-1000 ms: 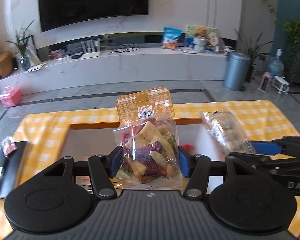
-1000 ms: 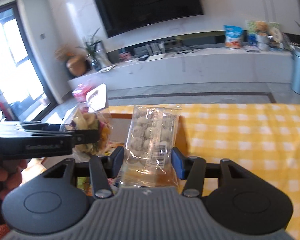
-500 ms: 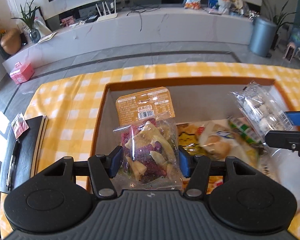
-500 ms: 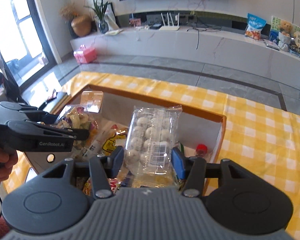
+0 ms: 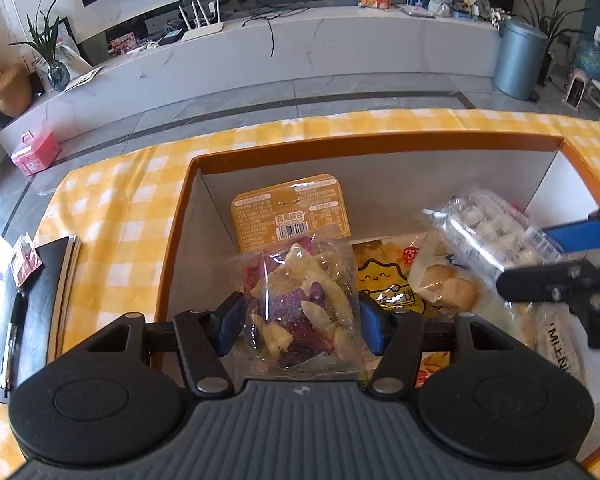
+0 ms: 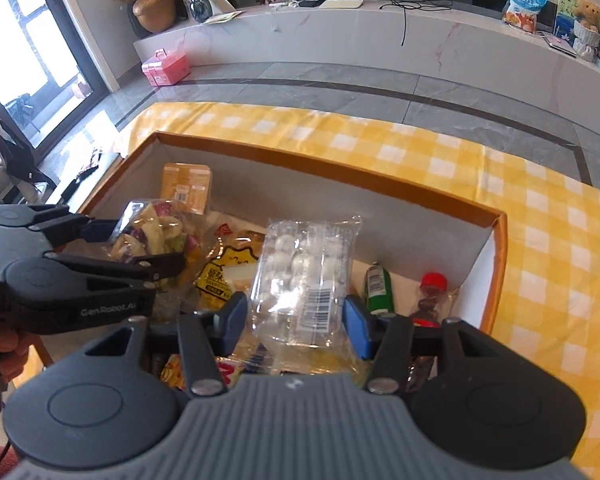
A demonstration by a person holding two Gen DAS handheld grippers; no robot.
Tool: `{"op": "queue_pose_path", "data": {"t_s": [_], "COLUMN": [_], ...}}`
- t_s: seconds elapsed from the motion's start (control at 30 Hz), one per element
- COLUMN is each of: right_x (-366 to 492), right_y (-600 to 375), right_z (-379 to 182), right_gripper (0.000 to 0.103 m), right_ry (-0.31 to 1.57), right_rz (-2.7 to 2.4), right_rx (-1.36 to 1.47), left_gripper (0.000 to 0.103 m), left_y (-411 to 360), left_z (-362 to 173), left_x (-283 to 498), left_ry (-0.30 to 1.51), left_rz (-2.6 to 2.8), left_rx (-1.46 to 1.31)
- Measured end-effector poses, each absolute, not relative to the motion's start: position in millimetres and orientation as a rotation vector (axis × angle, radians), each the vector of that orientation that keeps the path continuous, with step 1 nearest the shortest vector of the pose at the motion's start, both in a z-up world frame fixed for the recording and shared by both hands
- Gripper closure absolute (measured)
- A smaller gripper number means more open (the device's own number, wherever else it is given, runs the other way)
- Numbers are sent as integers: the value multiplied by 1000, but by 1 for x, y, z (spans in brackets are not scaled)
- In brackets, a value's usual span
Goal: Organize snacks
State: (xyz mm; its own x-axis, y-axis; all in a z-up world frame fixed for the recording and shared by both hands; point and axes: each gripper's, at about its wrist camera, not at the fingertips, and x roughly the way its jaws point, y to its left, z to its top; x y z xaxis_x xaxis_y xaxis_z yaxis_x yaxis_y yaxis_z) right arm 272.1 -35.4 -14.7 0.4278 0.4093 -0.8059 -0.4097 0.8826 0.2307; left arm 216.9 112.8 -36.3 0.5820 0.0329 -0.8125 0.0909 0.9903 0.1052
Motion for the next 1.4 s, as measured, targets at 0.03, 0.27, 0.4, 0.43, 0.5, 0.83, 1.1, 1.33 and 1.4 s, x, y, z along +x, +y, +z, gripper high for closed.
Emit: {"op": "queue_pose_path", "data": {"t_s": [0.03,0.27,0.4,0.43,0.5,0.83,1.1,1.33,1.4], "right_x": [270,255,271,275,280,270,225,155,134], "right_y": [-35,-33,-40,-41,-40,-35,-62,-117,-130], "right_z": [-13,-10,-18,-21,-25,-17,39,98,106], "right_gripper": [52,52,51,51,50,40,38,21,20], "right_ry": [1000,977,1008,1019,1043,991,806,577,528], "right_rz": [522,526,480,482,484,463,409,299,269], "right_rx": [4,-22,19,31,43,-51,-100,-52,-40], "left_gripper": [28,23,23,23,23,23,18,13,13], "left_y": [114,131,137,137,138,122,100,54,43], "left_z": [-35,-21,-13,-12,-9,5,45,77,82], "left_x": [215,206,203,202,207,200,163,116,101], "left_ry": [943,911,880,872,862,785,634,564,538], "left_rz": [-37,-30,-16,-21,-25,-65,-84,-107,-112], "left_rx": [118,-8,-47,-56,-73,-63,-139,-65,-42]}}
